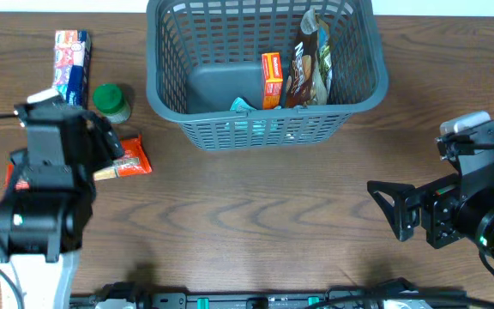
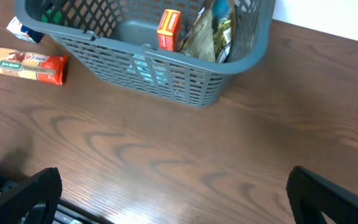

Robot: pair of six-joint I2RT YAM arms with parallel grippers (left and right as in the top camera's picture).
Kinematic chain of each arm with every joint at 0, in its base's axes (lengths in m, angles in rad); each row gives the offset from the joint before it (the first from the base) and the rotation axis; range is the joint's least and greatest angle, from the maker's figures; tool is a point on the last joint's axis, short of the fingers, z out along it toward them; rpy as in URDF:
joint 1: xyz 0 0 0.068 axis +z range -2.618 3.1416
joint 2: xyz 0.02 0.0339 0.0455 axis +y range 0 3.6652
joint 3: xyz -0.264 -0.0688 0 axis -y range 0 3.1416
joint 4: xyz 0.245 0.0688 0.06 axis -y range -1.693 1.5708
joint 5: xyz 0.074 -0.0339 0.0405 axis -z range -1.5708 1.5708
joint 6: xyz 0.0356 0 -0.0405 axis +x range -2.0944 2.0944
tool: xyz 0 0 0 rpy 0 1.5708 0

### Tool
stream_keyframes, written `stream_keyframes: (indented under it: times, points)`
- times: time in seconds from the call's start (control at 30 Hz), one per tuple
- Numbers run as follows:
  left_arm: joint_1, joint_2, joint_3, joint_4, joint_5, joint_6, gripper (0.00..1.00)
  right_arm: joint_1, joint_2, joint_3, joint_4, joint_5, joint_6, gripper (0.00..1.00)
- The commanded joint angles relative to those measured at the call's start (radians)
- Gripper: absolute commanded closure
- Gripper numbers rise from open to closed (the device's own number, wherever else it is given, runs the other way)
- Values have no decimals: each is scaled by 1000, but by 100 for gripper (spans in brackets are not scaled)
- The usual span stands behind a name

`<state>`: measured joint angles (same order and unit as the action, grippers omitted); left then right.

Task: Pack container
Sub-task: 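Move the left gripper over the green-lidded jar and grasp it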

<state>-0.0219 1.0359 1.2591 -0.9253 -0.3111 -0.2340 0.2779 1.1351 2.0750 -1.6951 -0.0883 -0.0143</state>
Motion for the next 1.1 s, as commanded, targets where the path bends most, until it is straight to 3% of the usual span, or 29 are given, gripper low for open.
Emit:
stream_keyframes:
  times: [0.0, 0.17, 0.57, 1.07]
  points:
    - [88, 63, 17, 51, 184, 146, 1, -2, 2, 5, -2, 10, 10, 1]
    - [210, 177, 17, 182, 361, 217, 2, -2, 2, 5, -2, 10, 10, 1]
    - [243, 527, 17, 381, 402, 313, 1, -2, 2, 5, -2, 10, 10, 1]
    - [216, 735, 17, 565, 409, 335, 2, -2, 2, 5, -2, 10, 10, 1]
